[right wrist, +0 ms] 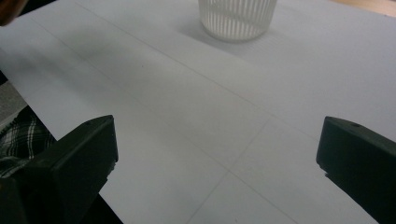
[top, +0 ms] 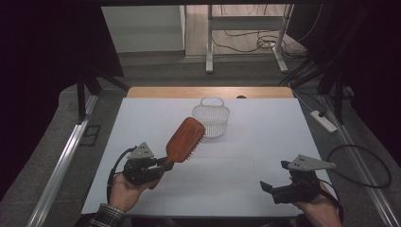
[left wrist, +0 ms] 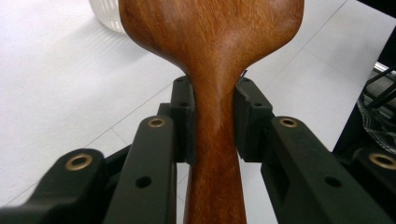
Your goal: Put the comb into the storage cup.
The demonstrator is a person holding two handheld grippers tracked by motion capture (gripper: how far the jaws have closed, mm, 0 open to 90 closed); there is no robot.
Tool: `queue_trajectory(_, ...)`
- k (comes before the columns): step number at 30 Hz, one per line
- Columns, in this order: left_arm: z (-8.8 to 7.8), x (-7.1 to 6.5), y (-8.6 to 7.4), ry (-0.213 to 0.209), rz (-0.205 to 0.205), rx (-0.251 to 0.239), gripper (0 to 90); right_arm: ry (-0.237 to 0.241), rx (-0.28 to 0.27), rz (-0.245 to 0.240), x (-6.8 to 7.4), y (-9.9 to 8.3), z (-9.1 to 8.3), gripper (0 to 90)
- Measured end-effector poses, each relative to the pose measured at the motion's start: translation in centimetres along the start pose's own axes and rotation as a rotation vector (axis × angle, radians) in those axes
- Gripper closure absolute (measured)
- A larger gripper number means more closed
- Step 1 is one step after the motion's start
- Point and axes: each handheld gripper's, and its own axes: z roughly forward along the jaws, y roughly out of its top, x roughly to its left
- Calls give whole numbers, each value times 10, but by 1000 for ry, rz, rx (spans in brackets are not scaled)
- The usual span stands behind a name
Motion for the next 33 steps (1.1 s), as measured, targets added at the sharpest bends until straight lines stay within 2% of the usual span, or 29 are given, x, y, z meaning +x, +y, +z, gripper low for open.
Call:
queue_trajectory(8,5,-4,5,-6,6,-12,723,30,-50,11,-4,10,5,0)
queue_trajectory(18,11,-10,12,-9,24,-20,723,47,-61,-10,-4,26,13,0)
queue_trajectory(20,12,-11,14,-12,26,-21,723,66,-79,-7,-4,32,15,0)
queue_trajectory(24,14,-12,16,-16,27,-27,723,73,-81,1,-5,35,18,0)
queue_trajectory(27,16,-13,18,-21,31,-25,723,66,-71,-7,-7,39,21,0)
queue_trajectory(33,19,-13,20,-23,35,-26,723,83,-63,-14,-8,45,26,0)
